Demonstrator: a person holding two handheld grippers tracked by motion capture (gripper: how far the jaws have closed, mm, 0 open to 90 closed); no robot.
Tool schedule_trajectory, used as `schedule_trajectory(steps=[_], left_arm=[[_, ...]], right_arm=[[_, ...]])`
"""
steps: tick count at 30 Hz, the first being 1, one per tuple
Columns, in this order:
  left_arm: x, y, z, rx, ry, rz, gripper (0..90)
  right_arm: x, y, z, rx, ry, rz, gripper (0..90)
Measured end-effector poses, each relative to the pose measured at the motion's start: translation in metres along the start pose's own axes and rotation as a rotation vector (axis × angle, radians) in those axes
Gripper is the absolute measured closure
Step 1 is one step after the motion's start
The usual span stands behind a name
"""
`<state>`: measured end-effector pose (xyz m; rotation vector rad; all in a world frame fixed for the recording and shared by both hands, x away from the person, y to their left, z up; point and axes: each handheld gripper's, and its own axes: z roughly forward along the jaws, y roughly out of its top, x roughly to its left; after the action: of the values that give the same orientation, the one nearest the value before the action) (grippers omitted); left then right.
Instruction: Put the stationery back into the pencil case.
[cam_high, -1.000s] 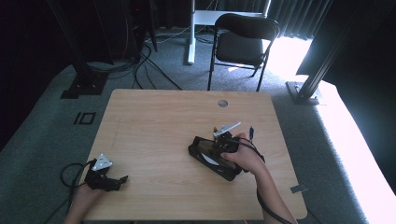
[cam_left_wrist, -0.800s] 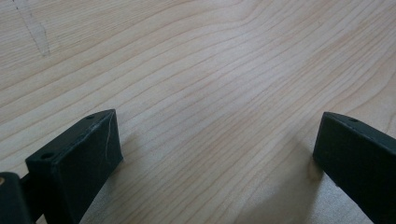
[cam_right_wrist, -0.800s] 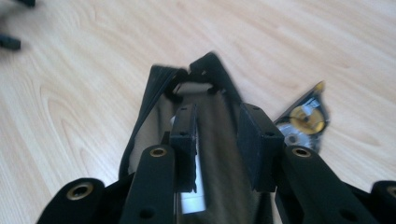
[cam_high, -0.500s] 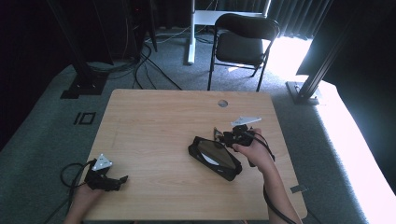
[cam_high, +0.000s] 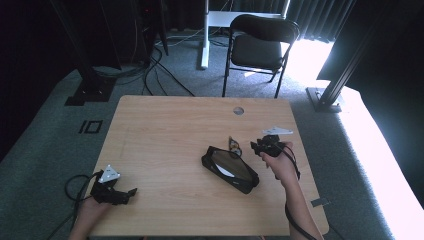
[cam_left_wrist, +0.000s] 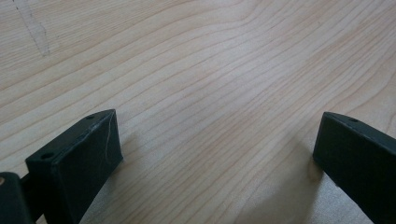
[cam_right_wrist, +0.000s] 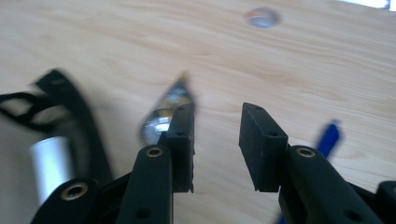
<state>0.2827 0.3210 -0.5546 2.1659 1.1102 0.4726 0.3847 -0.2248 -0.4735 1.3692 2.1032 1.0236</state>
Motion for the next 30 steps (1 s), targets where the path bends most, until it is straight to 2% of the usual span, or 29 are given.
schedule_trajectory(steps=[3,10,20,25,30], left_arm=[[0.0,0.0,0.0,0.0,0.0,0.0,1.2],[0.0,0.0,0.0,0.0,0.0,0.0,1.2],[0.0,0.0,0.0,0.0,0.0,0.0,1.2],[0.0,0.0,0.0,0.0,0.0,0.0,1.2],[0.0,0.0,0.0,0.0,0.0,0.0,1.2]], right_arm=[[-0.009,-0.007,0.002,0.011,-0.035,0.024,65.0],[-0.023,-0.018,0.01,0.052,-0.082,0.049,63.1],[-0.045,-0.031,0.025,0.092,-0.157,0.138,62.0],[-0.053,-0.036,0.032,0.106,-0.177,0.193,61.5],[-0.054,-0.039,0.038,0.124,-0.174,0.208,61.8]])
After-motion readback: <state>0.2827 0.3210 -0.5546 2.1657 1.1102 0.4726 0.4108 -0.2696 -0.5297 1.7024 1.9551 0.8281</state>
